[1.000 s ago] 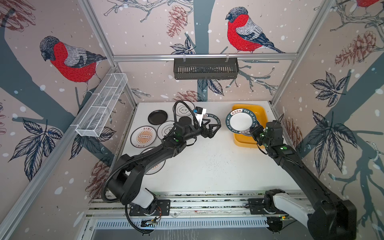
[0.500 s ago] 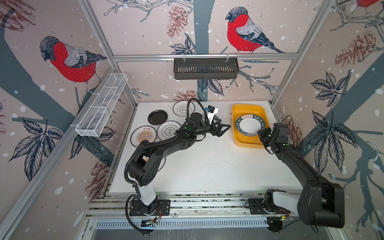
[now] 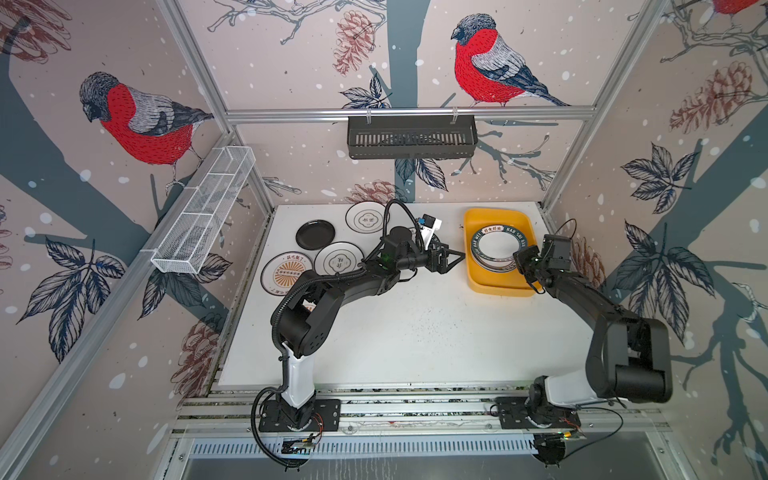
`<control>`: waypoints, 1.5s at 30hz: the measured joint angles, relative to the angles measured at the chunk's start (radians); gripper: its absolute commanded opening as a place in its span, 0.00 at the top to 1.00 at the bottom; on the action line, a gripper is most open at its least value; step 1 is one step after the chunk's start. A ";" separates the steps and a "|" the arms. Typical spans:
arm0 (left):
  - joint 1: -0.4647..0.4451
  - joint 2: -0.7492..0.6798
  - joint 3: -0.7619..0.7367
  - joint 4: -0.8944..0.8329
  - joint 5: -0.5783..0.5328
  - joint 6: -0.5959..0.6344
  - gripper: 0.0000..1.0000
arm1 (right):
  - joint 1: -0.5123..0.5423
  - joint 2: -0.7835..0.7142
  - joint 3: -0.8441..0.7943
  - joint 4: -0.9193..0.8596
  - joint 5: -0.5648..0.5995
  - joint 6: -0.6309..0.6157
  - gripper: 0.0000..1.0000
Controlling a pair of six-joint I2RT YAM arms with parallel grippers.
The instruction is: Place the plates into the plastic bin on the countertop
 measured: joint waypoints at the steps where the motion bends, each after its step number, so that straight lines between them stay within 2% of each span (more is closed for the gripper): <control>1: 0.000 0.005 0.004 0.003 0.000 0.000 0.03 | 0.000 0.011 0.004 0.008 -0.002 0.000 0.99; 13: 0.000 0.061 0.061 0.001 -0.001 -0.021 0.04 | -0.013 0.104 0.019 0.061 -0.018 -0.001 0.99; 26: 0.006 0.087 0.101 -0.041 0.000 -0.022 0.04 | -0.021 0.137 0.009 0.093 -0.018 -0.001 0.97; 33: 0.020 0.087 0.101 -0.045 0.002 -0.026 0.04 | -0.024 0.166 0.002 0.121 -0.026 0.001 0.89; 36: 0.033 0.076 0.095 -0.052 0.002 -0.025 0.04 | -0.024 0.171 -0.004 0.134 -0.031 0.004 0.81; 42: 0.040 0.022 0.090 -0.126 -0.005 0.032 0.04 | -0.020 0.167 -0.027 0.148 -0.036 0.010 0.72; 45: 0.045 -0.016 0.085 -0.172 -0.031 0.072 0.04 | -0.019 0.153 -0.034 0.148 -0.036 0.013 0.61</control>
